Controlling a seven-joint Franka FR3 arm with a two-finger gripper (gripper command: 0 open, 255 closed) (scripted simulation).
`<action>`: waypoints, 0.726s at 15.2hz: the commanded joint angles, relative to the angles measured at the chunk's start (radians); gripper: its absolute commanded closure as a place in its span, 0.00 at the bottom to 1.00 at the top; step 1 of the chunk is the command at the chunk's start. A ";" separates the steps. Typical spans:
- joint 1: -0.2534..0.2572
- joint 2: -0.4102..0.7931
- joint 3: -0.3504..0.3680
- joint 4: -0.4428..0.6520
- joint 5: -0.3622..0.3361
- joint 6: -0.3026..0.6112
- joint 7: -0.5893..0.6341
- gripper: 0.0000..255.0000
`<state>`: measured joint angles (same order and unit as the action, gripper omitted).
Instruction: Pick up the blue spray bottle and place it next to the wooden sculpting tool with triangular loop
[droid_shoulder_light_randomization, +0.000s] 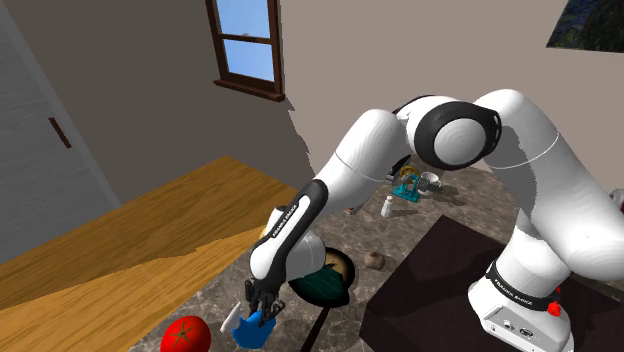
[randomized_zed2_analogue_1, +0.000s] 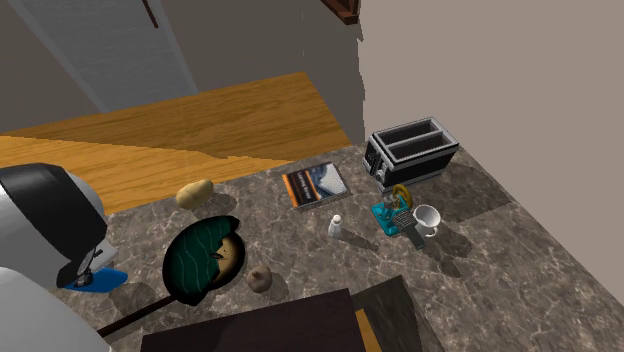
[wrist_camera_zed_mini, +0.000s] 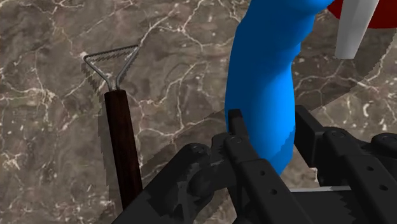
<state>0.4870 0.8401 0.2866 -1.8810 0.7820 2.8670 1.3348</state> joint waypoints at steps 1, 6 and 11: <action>0.001 0.008 0.000 -0.001 0.000 -0.001 0.000 1.00; 0.005 0.010 -0.003 0.003 -0.002 -0.002 0.004 0.00; -0.008 -0.028 -0.002 -0.029 0.000 -0.013 0.000 0.00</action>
<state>0.4816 0.8316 0.2874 -1.8981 0.7835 2.8628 1.3316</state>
